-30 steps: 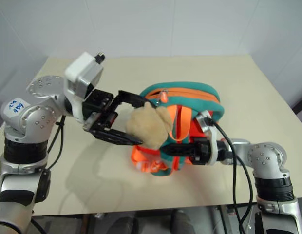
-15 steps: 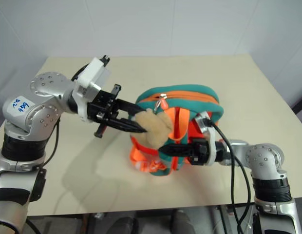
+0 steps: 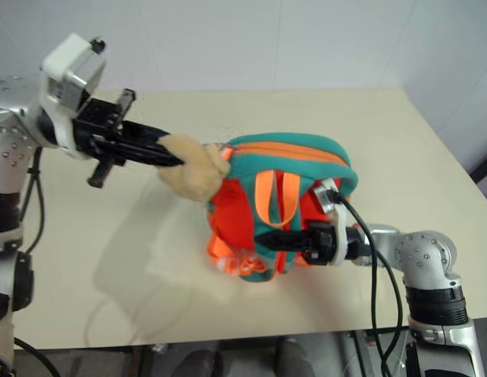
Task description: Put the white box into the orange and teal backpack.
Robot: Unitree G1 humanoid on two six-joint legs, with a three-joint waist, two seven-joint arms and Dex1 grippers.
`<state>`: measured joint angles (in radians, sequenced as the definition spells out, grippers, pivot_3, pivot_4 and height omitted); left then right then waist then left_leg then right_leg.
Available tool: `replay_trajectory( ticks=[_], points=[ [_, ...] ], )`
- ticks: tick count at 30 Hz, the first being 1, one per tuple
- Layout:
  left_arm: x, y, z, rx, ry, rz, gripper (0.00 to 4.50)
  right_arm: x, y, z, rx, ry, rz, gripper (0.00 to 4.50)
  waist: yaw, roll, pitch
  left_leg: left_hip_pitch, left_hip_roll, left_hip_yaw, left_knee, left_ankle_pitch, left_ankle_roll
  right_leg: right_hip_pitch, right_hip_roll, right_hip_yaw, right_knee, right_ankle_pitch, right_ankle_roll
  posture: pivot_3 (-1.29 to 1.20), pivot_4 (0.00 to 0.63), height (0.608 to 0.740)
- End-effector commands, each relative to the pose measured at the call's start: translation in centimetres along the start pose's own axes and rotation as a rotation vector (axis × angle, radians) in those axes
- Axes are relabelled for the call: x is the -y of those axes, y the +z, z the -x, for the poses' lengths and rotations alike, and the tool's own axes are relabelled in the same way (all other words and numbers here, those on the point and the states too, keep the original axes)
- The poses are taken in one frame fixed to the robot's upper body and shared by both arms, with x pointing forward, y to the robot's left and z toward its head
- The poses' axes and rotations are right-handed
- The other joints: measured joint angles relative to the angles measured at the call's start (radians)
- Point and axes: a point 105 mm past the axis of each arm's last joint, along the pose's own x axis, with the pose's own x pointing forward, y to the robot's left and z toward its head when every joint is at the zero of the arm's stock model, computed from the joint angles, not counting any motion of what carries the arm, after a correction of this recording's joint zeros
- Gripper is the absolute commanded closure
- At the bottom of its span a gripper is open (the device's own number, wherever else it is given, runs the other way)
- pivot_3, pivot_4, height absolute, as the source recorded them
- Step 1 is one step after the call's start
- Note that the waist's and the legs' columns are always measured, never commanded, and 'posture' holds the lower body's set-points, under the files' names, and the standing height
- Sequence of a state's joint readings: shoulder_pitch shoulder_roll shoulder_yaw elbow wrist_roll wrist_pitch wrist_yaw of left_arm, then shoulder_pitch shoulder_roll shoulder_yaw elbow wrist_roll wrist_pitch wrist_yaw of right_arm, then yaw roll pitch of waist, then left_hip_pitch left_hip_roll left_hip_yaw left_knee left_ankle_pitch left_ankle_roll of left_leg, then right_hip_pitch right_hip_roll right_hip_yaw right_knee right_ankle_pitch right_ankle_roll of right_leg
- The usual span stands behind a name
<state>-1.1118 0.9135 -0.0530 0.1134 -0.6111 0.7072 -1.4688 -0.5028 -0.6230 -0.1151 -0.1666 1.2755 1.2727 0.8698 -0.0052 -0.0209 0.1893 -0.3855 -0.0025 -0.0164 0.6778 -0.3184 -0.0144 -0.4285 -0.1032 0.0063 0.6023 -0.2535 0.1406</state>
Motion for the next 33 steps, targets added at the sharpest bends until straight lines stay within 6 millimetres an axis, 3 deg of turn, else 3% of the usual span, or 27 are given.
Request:
replay_trajectory(
  ticks=[1, 5, 9, 24, 27, 29, 32, 33],
  points=[
    [-0.5, -0.7, 2.2, -0.048, 0.069, 0.052, 4.20, -0.7, 0.2, 0.1, 0.001, 0.020, 0.025, 3.92, 0.001, 0.000, 0.000, 0.000, 0.000, 0.000, 0.000, 0.000, 0.000, 0.000, 0.000, 0.000, 0.000, 0.000, 0.000, 0.00, 0.150, 0.740],
    [-1.7, -4.0, 3.4, -0.074, 0.133, 0.165, 4.20, -0.7, 0.3, 0.1, 0.002, 0.020, 0.026, 3.92, 0.000, 0.000, 0.000, 0.000, 0.000, 0.000, 0.000, 0.000, 0.000, 0.000, 0.000, 0.000, 0.000, 0.000, 0.000, 0.00, 0.150, 0.740],
    [-2.0, -7.0, 3.2, -0.095, 0.130, 0.260, 4.20, -0.7, 0.3, 0.1, 0.004, 0.020, 0.027, 3.92, 0.001, 0.000, 0.000, 0.000, 0.000, 0.000, 0.000, 0.000, 0.000, 0.000, 0.000, 0.000, 0.001, 0.000, 0.000, 0.00, 0.150, 0.740],
    [-1.1, -17.8, -2.6, -0.275, 0.028, 0.415, 4.20, -1.0, 0.3, 0.1, 0.009, 0.016, 0.029, 3.92, 0.004, 0.000, 0.000, 0.000, 0.000, 0.000, 0.001, 0.000, 0.001, 0.000, 0.000, 0.000, 0.001, 0.000, 0.000, 0.00, 0.150, 0.740],
    [-1.4, -17.2, -2.6, -0.248, 0.052, 0.321, 4.20, -1.1, 0.3, 0.3, -0.002, 0.004, 0.040, 3.92, 0.004, 0.000, 0.000, 0.000, 0.000, 0.000, 0.001, 0.000, 0.001, 0.000, 0.000, 0.000, 0.001, 0.000, 0.000, 0.00, 0.150, 0.740],
    [-1.4, -15.5, -2.0, -0.205, 0.059, 0.244, 4.20, -1.1, 0.6, 0.5, -0.016, -0.031, 0.077, 3.92, 0.004, 0.000, 0.000, 0.000, 0.000, 0.000, 0.001, 0.000, 0.001, 0.000, -0.001, 0.000, 0.001, 0.000, 0.000, 0.00, 0.150, 0.740],
    [0.0, -14.0, -0.7, -0.197, 0.038, 0.164, 4.21, -2.1, 0.9, 0.6, -0.059, -0.045, 0.201, 2.92, 0.001, 0.000, 0.000, 0.000, 0.000, 0.000, 0.001, 0.000, 0.001, 0.000, -0.001, 0.000, 0.001, 0.000, 0.000, 0.00, 0.150, 0.740],
    [0.6, -13.6, -0.2, -0.202, 0.037, 0.149, 3.86, -2.4, 1.0, 0.8, -0.075, -0.063, 0.252, 2.55, -0.001, 0.000, 0.000, 0.000, 0.000, 0.000, 0.001, 0.000, 0.001, 0.000, -0.001, 0.000, 0.001, 0.000, 0.000, 0.00, 0.150, 0.740]
  ],
)
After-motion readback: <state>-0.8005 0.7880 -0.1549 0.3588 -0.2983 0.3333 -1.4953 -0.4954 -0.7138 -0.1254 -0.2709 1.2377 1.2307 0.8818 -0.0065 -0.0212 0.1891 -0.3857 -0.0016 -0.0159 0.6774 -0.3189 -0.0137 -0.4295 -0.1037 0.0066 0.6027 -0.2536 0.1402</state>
